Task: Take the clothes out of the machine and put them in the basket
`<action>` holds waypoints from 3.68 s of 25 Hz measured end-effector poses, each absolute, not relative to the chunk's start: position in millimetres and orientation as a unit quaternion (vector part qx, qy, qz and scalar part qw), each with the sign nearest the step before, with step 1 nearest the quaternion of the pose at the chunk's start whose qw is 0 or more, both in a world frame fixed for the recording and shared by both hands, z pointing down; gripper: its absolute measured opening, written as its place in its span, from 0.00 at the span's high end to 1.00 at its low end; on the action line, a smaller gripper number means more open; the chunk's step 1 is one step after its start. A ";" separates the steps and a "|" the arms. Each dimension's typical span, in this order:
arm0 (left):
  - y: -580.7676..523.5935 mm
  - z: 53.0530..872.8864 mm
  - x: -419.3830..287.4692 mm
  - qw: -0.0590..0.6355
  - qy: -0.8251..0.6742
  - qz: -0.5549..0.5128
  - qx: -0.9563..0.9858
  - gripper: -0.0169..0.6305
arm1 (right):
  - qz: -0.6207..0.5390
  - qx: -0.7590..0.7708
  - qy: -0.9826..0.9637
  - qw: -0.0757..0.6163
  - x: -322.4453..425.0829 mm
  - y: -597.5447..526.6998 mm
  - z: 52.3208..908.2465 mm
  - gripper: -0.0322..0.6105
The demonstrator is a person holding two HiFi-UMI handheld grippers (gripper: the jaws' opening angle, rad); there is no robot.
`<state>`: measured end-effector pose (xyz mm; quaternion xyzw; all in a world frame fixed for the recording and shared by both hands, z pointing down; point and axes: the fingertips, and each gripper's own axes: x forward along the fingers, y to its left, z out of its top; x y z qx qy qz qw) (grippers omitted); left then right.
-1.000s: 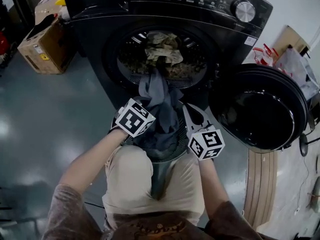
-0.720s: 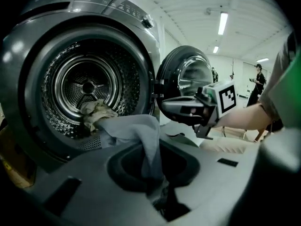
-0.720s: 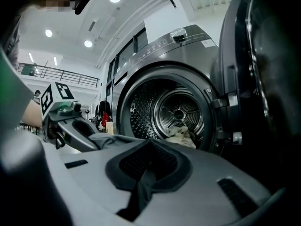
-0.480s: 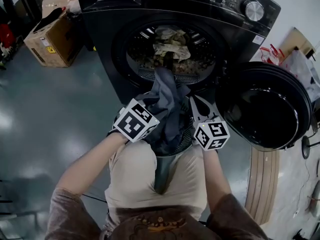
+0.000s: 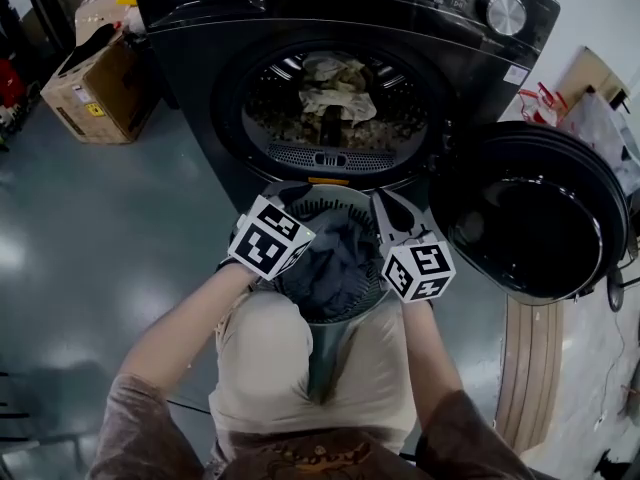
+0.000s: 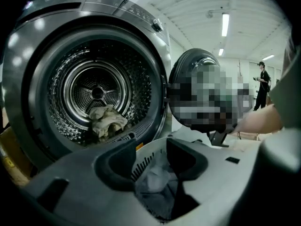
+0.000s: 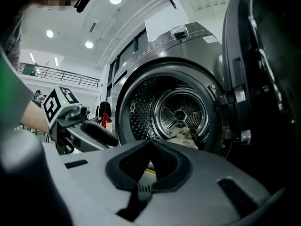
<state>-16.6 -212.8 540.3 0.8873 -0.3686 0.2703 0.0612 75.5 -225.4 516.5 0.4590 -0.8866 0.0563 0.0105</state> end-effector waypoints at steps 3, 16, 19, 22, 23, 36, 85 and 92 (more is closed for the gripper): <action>-237.1 544.4 -16.7 0.041 -0.383 0.264 0.884 0.65 | 0.047 0.458 -0.887 0.014 70.6 -236.7 522.9 0.95; -339.7 561.9 -17.7 -0.024 -0.423 0.267 0.866 0.65 | 0.032 0.449 -0.893 0.028 43.7 -296.3 546.2 0.95; -370.6 564.1 -19.2 -0.053 -0.431 0.286 0.854 0.64 | 0.030 0.454 -0.890 0.037 44.5 -309.0 550.9 0.95; -401.4 566.8 -18.2 -0.083 -0.433 0.302 0.845 0.64 | 0.030 0.457 -0.888 0.044 44.6 -320.8 554.6 0.95; -411.7 567.3 -17.6 -0.092 -0.433 0.305 0.843 0.64 | 0.030 0.458 -0.887 0.044 44.1 -325.3 555.2 0.95; -521.0 590.2 -6.0 -0.190 -0.400 0.384 0.810 0.63 | 0.038 0.475 -0.878 0.050 37.4 -356.0 564.1 0.95; -404.1 529.6 -14.1 -0.104 -0.433 0.313 0.839 0.95 | 0.068 0.483 -0.871 0.053 69.9 -257.8 536.4 0.95; -328.8 489.7 -3.6 -0.106 -0.408 0.291 0.859 0.95 | 0.065 0.482 -0.872 0.050 89.2 -236.1 525.8 0.95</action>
